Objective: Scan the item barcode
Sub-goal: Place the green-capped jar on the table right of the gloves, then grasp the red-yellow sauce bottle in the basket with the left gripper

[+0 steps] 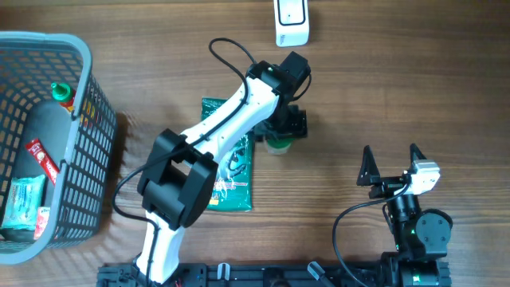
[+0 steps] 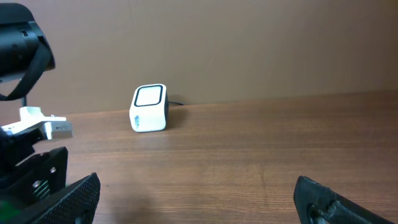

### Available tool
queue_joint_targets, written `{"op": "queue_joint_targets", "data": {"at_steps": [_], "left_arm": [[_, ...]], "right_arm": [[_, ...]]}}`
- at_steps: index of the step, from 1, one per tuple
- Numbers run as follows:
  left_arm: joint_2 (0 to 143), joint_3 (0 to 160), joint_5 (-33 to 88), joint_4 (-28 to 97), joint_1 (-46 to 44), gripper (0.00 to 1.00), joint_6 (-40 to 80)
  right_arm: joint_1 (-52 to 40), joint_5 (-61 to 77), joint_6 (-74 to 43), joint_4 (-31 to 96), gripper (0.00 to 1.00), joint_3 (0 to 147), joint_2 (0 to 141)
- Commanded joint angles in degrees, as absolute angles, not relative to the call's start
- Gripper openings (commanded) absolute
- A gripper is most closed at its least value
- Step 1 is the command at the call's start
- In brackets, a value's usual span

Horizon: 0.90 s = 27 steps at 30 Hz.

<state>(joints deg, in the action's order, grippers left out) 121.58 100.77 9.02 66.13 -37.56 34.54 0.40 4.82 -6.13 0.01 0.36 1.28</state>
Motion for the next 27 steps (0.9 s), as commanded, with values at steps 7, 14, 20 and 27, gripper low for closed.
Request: {"op": "queue_joint_targets", "data": {"at_steps": [7, 14, 20, 27], "left_arm": [[104.1, 124.2, -0.4, 77.4, -26.3, 1.00, 25.7], [87.9, 127.5, -19.3, 81.5, -10.7, 1.00, 25.7], [85.8, 127.5, -20.4, 88.0, 12.0, 1.00, 25.7], [94.8, 127.5, -17.4, 87.9, 24.6, 1.00, 25.7]], "right_arm": [[0.2, 4.3, -5.6, -0.1, 1.00, 0.3, 1.3], [0.2, 4.3, -5.6, -0.1, 1.00, 0.3, 1.3], [0.2, 4.3, -5.6, -0.1, 1.00, 0.3, 1.3], [0.2, 4.3, -5.6, -0.1, 1.00, 0.3, 1.3]]}}
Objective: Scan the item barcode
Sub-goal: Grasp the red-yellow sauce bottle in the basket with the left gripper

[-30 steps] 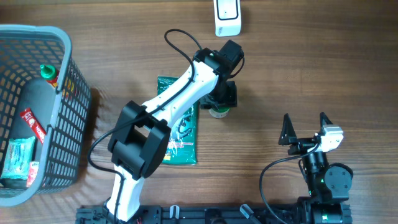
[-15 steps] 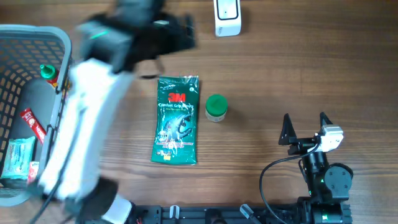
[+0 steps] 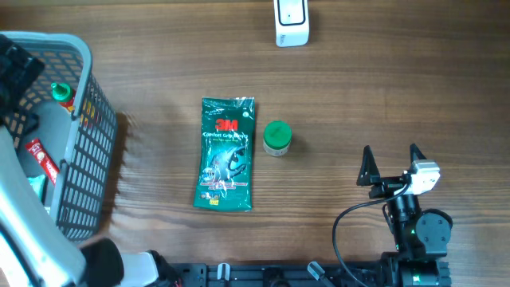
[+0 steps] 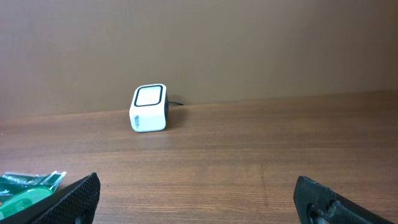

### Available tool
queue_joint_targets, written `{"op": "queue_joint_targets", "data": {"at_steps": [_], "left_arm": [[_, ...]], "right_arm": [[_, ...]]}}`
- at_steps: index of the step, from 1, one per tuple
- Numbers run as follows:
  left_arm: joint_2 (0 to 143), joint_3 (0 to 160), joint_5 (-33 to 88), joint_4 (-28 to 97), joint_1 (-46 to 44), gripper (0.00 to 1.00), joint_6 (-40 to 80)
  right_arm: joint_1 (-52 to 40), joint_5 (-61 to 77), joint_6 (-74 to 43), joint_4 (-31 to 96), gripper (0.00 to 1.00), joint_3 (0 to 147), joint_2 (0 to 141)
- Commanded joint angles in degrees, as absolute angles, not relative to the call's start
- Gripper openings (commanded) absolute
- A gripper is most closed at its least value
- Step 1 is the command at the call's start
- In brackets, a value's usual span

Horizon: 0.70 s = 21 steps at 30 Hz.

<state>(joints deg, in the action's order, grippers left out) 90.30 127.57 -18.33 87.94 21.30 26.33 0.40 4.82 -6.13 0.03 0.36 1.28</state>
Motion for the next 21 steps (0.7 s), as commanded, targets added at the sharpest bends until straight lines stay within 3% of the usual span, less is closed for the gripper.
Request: {"op": "queue_joint_targets", "data": {"at_steps": [1, 12, 21], "left_arm": [[96.2, 127.5, -17.4, 88.0, 25.2, 1.00, 25.7], [113.6, 127.5, -11.9, 87.8, 26.3, 1.00, 25.7], [119.1, 124.5, -9.4, 83.6, 26.3, 1.00, 25.7]], "right_arm": [[0.2, 4.3, -5.6, -0.1, 1.00, 0.3, 1.3], [0.2, 4.3, -5.6, -0.1, 1.00, 0.3, 1.3], [0.2, 4.3, -5.5, -0.1, 1.00, 0.3, 1.3]]}}
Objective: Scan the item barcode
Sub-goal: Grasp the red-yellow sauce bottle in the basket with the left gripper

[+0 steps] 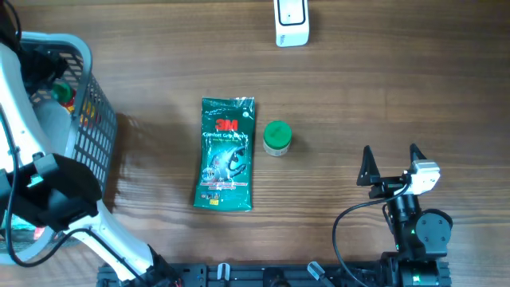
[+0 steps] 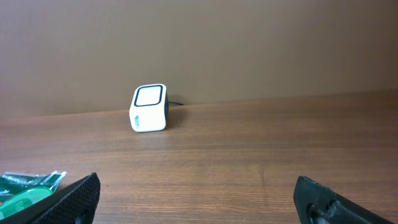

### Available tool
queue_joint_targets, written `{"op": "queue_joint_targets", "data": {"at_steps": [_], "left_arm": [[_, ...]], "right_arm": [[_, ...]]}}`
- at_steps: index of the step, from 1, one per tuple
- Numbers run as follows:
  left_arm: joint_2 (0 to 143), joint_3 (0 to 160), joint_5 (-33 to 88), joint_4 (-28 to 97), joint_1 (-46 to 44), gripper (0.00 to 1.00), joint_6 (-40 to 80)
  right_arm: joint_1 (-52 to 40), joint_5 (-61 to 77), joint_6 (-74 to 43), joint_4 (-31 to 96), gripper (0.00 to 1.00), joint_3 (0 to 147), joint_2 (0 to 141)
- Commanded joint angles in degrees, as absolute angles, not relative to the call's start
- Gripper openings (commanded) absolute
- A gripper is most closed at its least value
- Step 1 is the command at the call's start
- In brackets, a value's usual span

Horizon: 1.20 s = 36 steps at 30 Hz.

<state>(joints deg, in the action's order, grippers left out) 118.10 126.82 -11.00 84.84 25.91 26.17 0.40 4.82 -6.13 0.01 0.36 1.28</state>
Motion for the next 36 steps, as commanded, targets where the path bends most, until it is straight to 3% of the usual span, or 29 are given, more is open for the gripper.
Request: {"op": "queue_joint_targets", "data": {"at_steps": [1, 11, 13, 16, 18, 26, 36], "left_arm": [[119.1, 122.9, -9.4, 82.6, 26.3, 1.00, 25.7], [119.2, 110.0, -6.4, 71.7, 26.3, 0.99, 25.7], [119.2, 109.8, -6.4, 71.0, 26.3, 0.85, 25.7], [119.2, 109.8, -6.5, 70.5, 26.3, 0.50, 25.7], [119.2, 109.8, -6.4, 70.6, 26.3, 0.40, 25.7], [114.7, 109.9, -6.5, 71.5, 26.9, 0.39, 25.7], [90.3, 112.6, -3.2, 70.0, 27.2, 0.41, 25.7]], "right_arm": [[0.2, 4.3, -5.6, -0.1, 1.00, 0.3, 1.3], [0.2, 4.3, -5.6, -0.1, 1.00, 0.3, 1.3], [0.2, 4.3, -5.6, -0.1, 1.00, 0.3, 1.3], [0.2, 4.3, -5.6, -0.1, 1.00, 0.3, 1.3], [0.2, 4.3, -5.6, -0.1, 1.00, 0.3, 1.3], [0.2, 4.3, -5.6, -0.1, 1.00, 0.3, 1.3], [0.2, 4.3, -5.6, -0.1, 1.00, 0.3, 1.3]]}}
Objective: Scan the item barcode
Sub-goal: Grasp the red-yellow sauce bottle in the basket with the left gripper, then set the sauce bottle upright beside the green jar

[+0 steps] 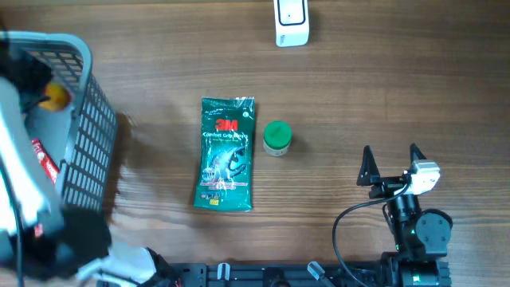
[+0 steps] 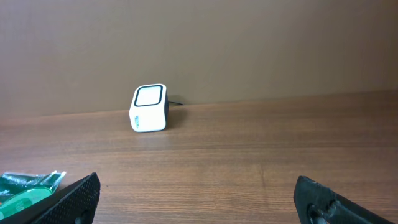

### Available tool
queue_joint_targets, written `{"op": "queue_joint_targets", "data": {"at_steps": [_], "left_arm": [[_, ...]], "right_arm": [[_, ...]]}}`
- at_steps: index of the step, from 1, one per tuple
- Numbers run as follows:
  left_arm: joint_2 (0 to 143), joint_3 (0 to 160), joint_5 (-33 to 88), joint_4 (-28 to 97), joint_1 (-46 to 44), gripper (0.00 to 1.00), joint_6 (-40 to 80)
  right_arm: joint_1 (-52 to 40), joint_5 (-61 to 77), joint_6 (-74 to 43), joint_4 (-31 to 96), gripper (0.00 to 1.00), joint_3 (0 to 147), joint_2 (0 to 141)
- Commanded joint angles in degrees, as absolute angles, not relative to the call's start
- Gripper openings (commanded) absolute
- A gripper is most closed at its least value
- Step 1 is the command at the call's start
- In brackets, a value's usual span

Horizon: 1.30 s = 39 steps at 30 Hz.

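The white barcode scanner (image 1: 292,21) stands at the table's far edge, also in the right wrist view as scanner (image 2: 149,108). A green 3M packet (image 1: 227,154) lies flat mid-table with a small green-capped jar (image 1: 276,137) upright beside it. My left gripper (image 1: 30,73) is a dark blur over the grey basket (image 1: 92,135), next to a yellow-orange blur (image 1: 52,96); its jaws cannot be made out. My right gripper (image 1: 390,159) stays open and empty near the front right, its fingertips wide apart (image 2: 199,202).
The basket at the far left holds several items, among them a red packet (image 1: 44,159). My left arm (image 1: 20,199) runs as a white blur along the left edge. The right arm's base (image 1: 418,231) sits at the front right.
My left arm has shifted over the basket and now shows blurred. The green-capped bottle seen there is now a yellow-orange blur by the gripper. Packet, jar, scanner and right gripper are unchanged.
My left gripper was first at the green-capped jar beside the packet mid-table. Then the arm was over at the basket, with the jar left standing on the table. It then reached among the basket's items, and it is there now, blurred.
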<state>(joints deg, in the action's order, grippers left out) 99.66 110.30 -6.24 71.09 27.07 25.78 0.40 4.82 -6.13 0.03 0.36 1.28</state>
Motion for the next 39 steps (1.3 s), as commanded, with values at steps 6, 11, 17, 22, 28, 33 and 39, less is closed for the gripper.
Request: {"op": "queue_joint_targets", "data": {"at_steps": [6, 11, 17, 22, 28, 33, 39], "left_arm": [[77.9, 112.5, 8.3, 66.3, 23.3, 0.42, 25.7], [76.2, 112.5, 12.2, 65.1, 10.9, 0.42, 25.7], [82.2, 112.5, 12.2, 64.5, -10.2, 0.42, 25.7], [88.6, 112.5, 12.2, 63.2, -21.7, 0.42, 25.7], [99.0, 112.5, 11.6, 57.8, -31.3, 0.42, 25.7], [108.7, 112.5, 10.0, 56.7, -35.8, 0.42, 25.7], [119.2, 112.5, 9.4, 56.3, -40.7, 0.43, 25.7]], "right_arm": [[0.2, 4.3, -5.5, -0.1, 1.00, 0.3, 1.3], [0.2, 4.3, -5.6, -0.1, 1.00, 0.3, 1.3], [0.2, 4.3, -5.6, -0.1, 1.00, 0.3, 1.3], [0.2, 4.3, -5.6, -0.1, 1.00, 0.3, 1.3], [0.2, 4.3, -5.5, -0.1, 1.00, 0.3, 1.3], [0.2, 4.3, -5.6, -0.1, 1.00, 0.3, 1.3], [0.2, 4.3, -5.6, -0.1, 1.00, 0.3, 1.3]]}}
